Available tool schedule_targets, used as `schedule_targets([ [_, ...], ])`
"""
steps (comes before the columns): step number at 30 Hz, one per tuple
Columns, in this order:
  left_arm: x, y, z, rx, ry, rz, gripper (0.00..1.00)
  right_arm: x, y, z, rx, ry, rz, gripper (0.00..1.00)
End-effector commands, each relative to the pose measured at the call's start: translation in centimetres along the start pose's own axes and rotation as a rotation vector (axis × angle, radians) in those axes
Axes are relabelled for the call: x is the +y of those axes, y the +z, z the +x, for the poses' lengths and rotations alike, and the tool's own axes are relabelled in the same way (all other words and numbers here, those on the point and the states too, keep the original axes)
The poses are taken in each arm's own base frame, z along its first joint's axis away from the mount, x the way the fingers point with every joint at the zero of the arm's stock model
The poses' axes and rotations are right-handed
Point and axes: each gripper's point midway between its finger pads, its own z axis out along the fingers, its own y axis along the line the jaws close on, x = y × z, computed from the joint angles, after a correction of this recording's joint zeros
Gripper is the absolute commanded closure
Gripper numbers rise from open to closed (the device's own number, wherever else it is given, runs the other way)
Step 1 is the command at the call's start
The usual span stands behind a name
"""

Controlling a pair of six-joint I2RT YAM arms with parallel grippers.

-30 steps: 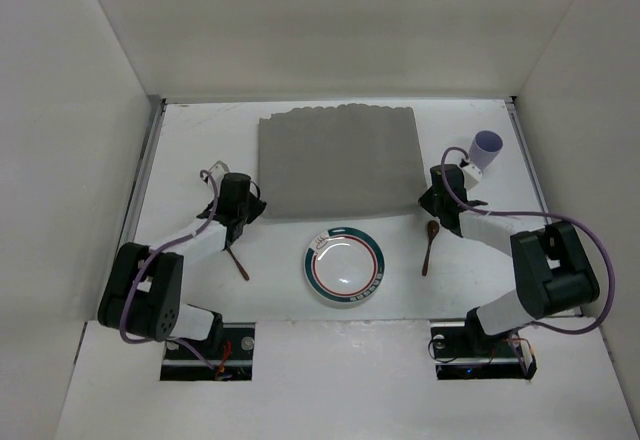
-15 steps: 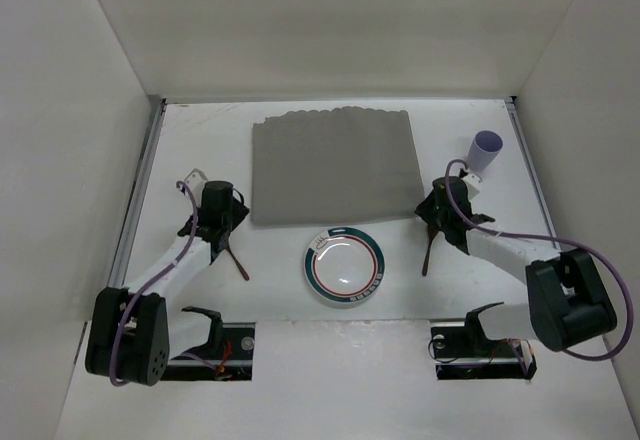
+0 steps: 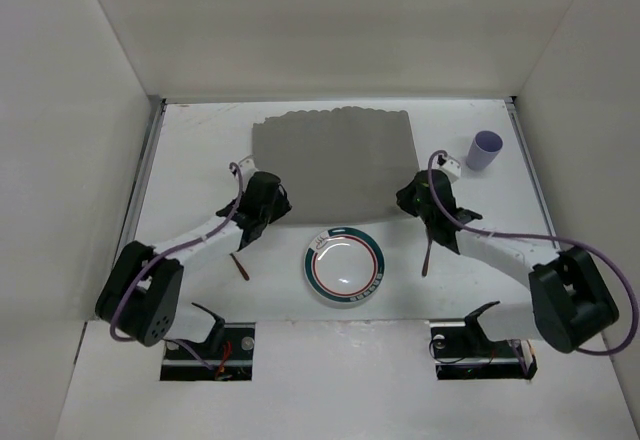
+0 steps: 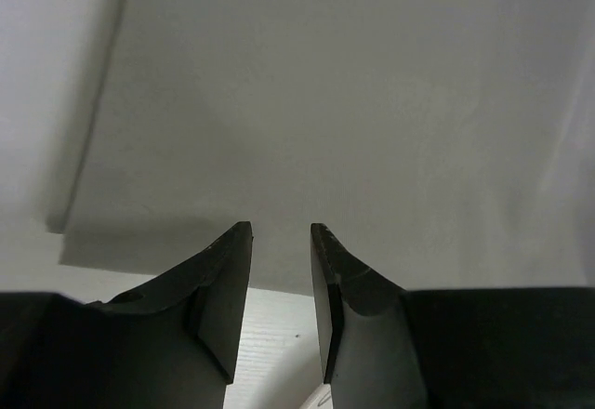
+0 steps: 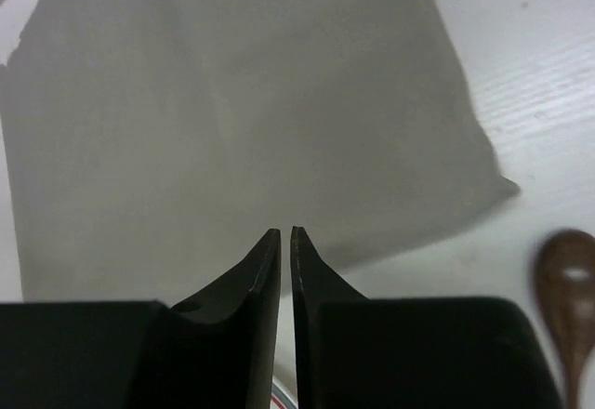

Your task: Set the dinner table for one person

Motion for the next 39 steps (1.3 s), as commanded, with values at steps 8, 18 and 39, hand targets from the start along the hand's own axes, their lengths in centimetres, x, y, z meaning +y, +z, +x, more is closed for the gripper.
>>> schedule_targets([
  [8, 2.4, 2.8, 1.8, 0.019, -0.053, -0.059, 0.73, -0.6, 6.1, 2.2, 0.029, 0.102, 0.049, 0.88],
  [18, 8.7, 1.6, 3.0, 0.022, -0.077, -0.174, 0.74, -2.6, 3.6, 5.9, 0.106, 0.161, 0.061, 0.88],
  [39, 6.7, -0.5, 3.8, 0.054, -0.291, -0.037, 0.48, -2.2, 0.1, 5.3, 0.075, 0.185, 0.035, 0.39],
])
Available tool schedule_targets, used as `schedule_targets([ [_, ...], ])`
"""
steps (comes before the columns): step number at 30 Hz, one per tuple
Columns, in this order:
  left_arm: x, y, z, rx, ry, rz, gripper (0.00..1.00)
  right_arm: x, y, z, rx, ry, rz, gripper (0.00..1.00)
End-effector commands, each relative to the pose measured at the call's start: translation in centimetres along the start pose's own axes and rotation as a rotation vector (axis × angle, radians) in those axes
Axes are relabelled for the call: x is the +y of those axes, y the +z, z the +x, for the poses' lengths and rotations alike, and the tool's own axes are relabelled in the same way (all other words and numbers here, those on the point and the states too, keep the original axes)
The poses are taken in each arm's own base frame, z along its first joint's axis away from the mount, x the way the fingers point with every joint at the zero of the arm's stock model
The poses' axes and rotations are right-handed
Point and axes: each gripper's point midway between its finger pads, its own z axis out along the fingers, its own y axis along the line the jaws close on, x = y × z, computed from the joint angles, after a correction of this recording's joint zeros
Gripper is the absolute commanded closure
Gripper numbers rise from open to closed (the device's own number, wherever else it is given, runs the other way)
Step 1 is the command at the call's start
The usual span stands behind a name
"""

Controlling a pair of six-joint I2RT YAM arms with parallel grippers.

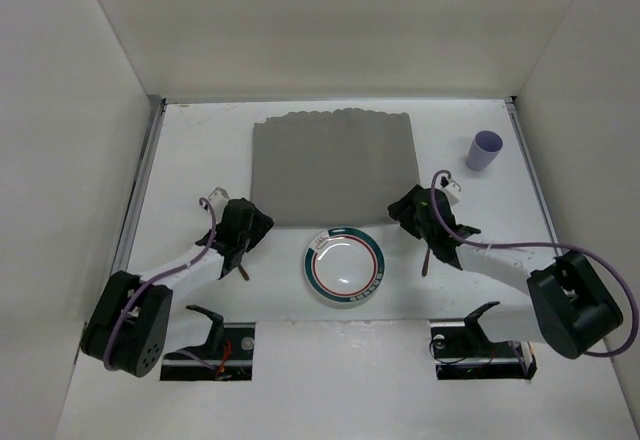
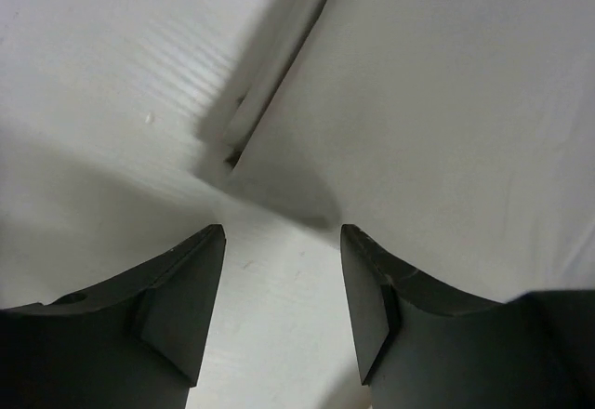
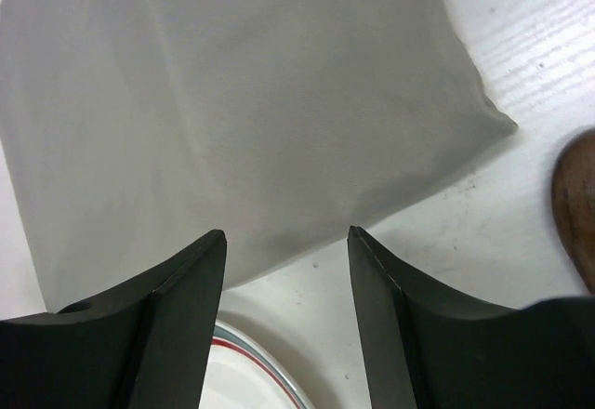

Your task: Set the dinner table for one person

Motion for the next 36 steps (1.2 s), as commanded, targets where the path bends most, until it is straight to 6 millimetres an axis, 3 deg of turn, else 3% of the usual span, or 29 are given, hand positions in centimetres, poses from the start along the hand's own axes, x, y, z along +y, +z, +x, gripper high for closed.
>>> schedule_targets([
  [1, -1.2, 0.7, 0.3, 0.033, -0.075, 0.051, 0.48, -0.7, 0.5, 0.7, 0.005, 0.041, 0.033, 0.39],
  [6, -1.2, 1.3, 0.5, 0.031, -0.082, 0.043, 0.49, -0.3, 1.6, 1.6, 0.031, 0.084, 0.013, 0.4],
  [9, -0.8, 1.4, 0.4, 0.023, -0.086, 0.035, 0.52, 0.1, 2.5, 2.0, 0.048, 0.108, -0.001, 0.48],
  [11, -0.4, 1.4, 0.2, 0.012, -0.09, 0.029, 0.58, 0.0, 3.0, 2.3, 0.054, 0.116, 0.005, 0.56],
  [14, -0.1, 1.5, -0.2, 0.003, -0.087, 0.02, 0.69, -0.4, 3.6, 2.4, 0.054, 0.122, 0.02, 0.76],
  [18, 0.4, 1.5, -0.5, 0.002, -0.053, 0.012, 0.88, -0.9, 3.2, 2.4, 0.036, 0.136, 0.018, 0.87],
  [21, 0.8, 1.0, -0.4, -0.004, -0.019, 0.013, 0.94, -1.5, 2.9, 2.4, 0.026, 0.129, 0.029, 0.91],
  [25, 2.3, 0.4, 0.2, 0.005, 0.007, -0.026, 0.97, -2.3, 2.4, 3.7, 0.05, 0.116, 0.038, 0.93],
  [36, 5.9, -1.3, 0.9, 0.0, 0.031, -0.098, 0.98, -2.5, -0.1, 6.2, 0.07, 0.071, 0.035, 0.94],
])
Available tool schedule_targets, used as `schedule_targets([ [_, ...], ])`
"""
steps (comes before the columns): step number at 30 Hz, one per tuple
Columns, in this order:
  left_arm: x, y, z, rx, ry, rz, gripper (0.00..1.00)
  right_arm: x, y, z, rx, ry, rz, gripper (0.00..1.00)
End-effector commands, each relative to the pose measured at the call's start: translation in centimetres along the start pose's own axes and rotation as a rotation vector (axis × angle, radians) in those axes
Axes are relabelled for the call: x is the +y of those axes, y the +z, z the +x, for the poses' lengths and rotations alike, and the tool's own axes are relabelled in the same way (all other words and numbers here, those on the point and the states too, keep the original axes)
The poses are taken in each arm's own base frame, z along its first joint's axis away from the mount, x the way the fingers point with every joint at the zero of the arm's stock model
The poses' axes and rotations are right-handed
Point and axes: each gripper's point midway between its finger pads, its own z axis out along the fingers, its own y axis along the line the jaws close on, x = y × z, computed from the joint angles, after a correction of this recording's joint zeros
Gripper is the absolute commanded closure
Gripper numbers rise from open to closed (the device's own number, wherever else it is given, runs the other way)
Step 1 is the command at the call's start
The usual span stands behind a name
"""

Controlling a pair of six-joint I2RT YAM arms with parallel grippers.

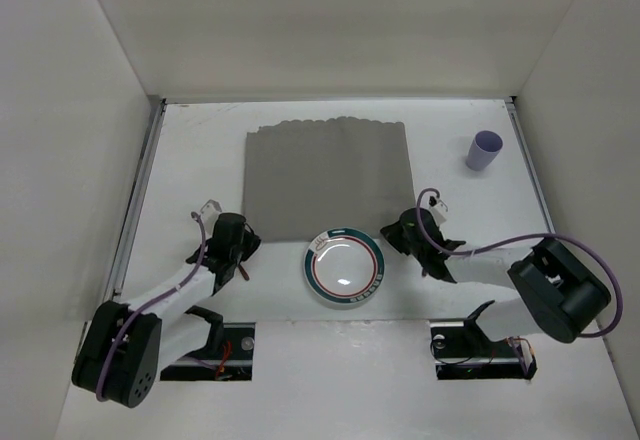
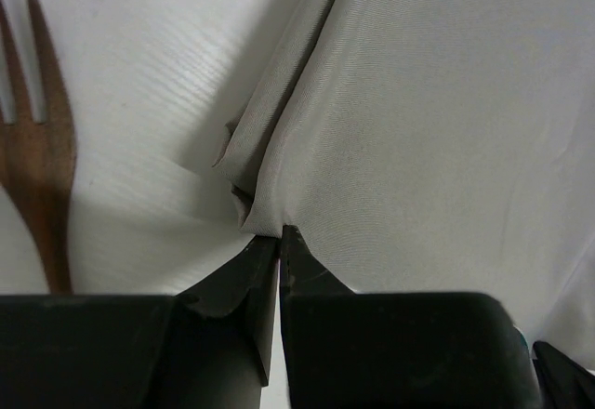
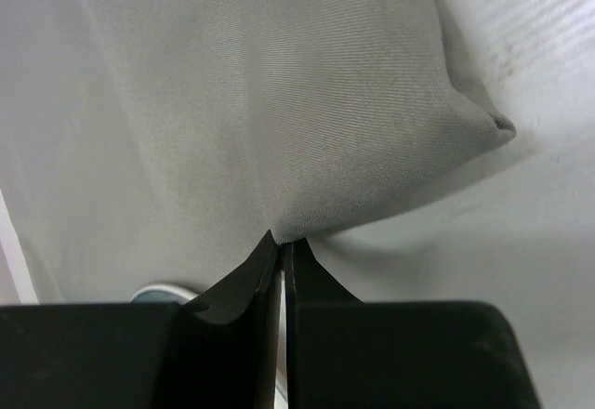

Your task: Set the dinner table for one person

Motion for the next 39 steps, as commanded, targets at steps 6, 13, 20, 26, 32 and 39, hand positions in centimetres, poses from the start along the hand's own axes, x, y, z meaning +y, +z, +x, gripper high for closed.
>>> schedule_targets([
  [6, 3.8, -0.8, 0.8, 0.015, 0.055, -0.114, 0.98, -2.2, -2.1, 2.0, 0.0, -0.046, 0.061, 0.94],
  [13, 4.3, -1.7, 0.7, 0.006, 0.053, -0.118, 0.92, -2.4, -2.8, 2.2, 0.003, -0.064, 0.06, 0.78],
  [20, 1.8, -4.2, -1.6, -0.083, 0.075, -0.049, 0.76, -1.2, -5.8, 1.3, 0.002, -0.157, 0.009, 0.46],
  [26, -2.3, -4.9, -2.7, -0.121, 0.106, 0.041, 0.69, -1.0, -8.8, 2.9, 0.055, -0.24, -0.059, 0.36],
  [32, -5.8, -4.2, -2.6, -0.136, 0.158, 0.116, 0.67, -3.1, -10.1, 6.1, 0.216, -0.301, -0.042, 0.36],
  [39, -7.9, -3.0, -2.5, -0.135, 0.17, 0.154, 0.66, -1.9, -10.8, 8.7, 0.325, -0.286, -0.169, 0.47],
])
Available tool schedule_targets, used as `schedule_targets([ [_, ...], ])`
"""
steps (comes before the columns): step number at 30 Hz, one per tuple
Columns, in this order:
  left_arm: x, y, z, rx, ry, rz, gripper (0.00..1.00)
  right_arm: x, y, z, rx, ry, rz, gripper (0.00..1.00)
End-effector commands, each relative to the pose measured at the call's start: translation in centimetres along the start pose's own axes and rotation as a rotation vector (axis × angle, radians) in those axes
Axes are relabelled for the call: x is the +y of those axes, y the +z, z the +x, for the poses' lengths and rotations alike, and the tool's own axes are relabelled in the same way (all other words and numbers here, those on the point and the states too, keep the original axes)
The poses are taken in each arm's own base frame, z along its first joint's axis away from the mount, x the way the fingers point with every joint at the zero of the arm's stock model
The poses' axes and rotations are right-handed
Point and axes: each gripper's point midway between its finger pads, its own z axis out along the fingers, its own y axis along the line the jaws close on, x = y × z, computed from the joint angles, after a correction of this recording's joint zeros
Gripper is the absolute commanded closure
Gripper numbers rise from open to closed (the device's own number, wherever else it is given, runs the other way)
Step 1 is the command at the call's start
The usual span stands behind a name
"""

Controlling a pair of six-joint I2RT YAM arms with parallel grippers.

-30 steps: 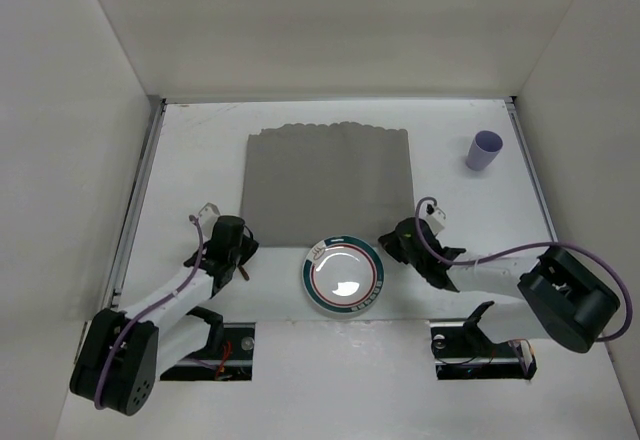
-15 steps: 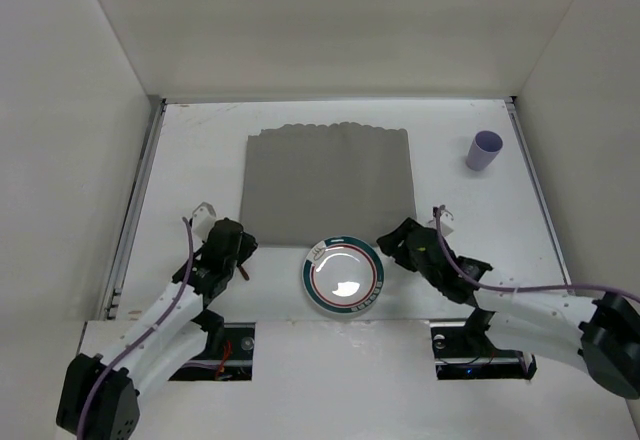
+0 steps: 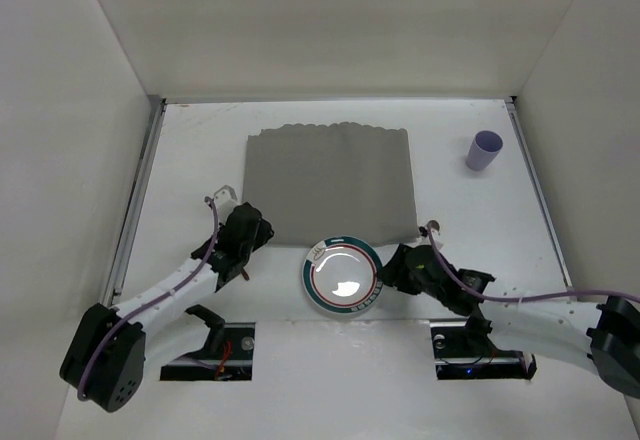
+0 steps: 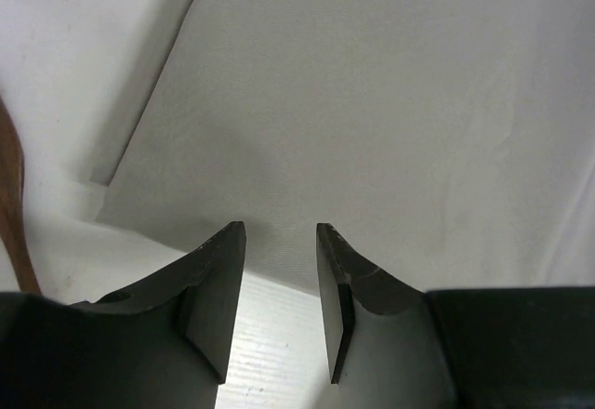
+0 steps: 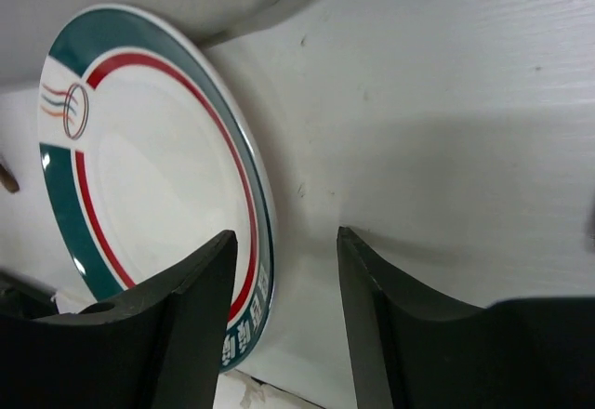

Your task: Set the dinner table for one person

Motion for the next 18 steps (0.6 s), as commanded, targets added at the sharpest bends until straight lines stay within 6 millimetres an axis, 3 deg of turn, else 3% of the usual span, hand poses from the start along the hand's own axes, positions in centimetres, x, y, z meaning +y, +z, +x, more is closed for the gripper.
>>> schedule_targets([
  [1, -3.8, 0.0, -2.8, -0.076, -0.014, 0.096, 0.65, 1.9, -0.2, 0.7, 0.046, 0.005, -0.105, 0.48],
  [6, -5.6, 0.3, -4.1, -0.107, -0.012, 0.134, 0.64, 2.3, 0.2, 0.6, 0.067, 0.024, -0.131, 0.58],
  [12, -6.8, 0.9, -5.9, -0.158, -0.04, 0.163, 0.63, 3.0, 0.7, 0.6, 0.098, 0.0, -0.14, 0.89],
  [18, -6.0, 1.7, -6.7, -0.18, -0.083, 0.157, 0.63, 9.3, -2.8, -1.0, 0.103, -0.051, -0.312, 0.95],
])
